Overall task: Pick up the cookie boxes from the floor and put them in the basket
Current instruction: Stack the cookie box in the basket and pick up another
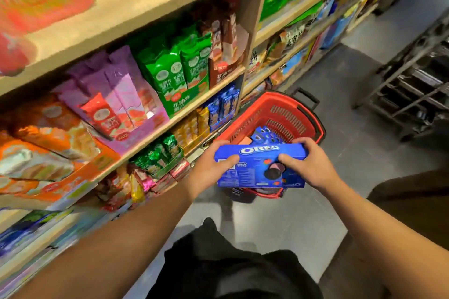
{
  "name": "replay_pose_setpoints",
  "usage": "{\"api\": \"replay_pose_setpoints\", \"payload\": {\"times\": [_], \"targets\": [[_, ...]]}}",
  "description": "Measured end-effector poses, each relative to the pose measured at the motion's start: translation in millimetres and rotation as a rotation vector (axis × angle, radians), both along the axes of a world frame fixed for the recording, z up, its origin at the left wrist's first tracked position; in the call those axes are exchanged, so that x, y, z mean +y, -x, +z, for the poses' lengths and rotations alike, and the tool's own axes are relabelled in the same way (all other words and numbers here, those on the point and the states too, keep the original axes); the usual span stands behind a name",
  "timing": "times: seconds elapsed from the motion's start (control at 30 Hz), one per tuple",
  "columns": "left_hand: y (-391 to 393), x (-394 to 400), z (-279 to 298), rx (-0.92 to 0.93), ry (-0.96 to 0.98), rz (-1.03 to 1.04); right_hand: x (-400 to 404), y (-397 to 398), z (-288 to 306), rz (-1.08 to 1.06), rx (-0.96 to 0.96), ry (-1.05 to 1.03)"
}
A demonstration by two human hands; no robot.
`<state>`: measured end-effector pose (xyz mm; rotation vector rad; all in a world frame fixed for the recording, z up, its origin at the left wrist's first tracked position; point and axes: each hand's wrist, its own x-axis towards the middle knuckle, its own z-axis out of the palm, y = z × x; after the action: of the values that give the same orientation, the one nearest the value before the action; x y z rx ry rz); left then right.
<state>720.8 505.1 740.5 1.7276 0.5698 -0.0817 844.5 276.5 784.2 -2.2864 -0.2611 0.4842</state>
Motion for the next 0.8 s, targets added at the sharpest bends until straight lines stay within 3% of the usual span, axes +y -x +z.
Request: {"api": "replay_pose_setpoints", "payload": {"times": [0.3, 0.6, 0.8], "targets": [[-81, 5, -32, 0.037, -0.052, 0.136, 19, -119, -51, 0.138, 0.115, -0.046], [-157, -66, -58, 0.153, -0.138, 0.501, 16, -254, -115, 0.500, 0.201, -0.147], [-200, -94, -102, 0.220, -0.134, 0.652, 33, -326, -171, 0.751, 0.202, -0.043]]}}
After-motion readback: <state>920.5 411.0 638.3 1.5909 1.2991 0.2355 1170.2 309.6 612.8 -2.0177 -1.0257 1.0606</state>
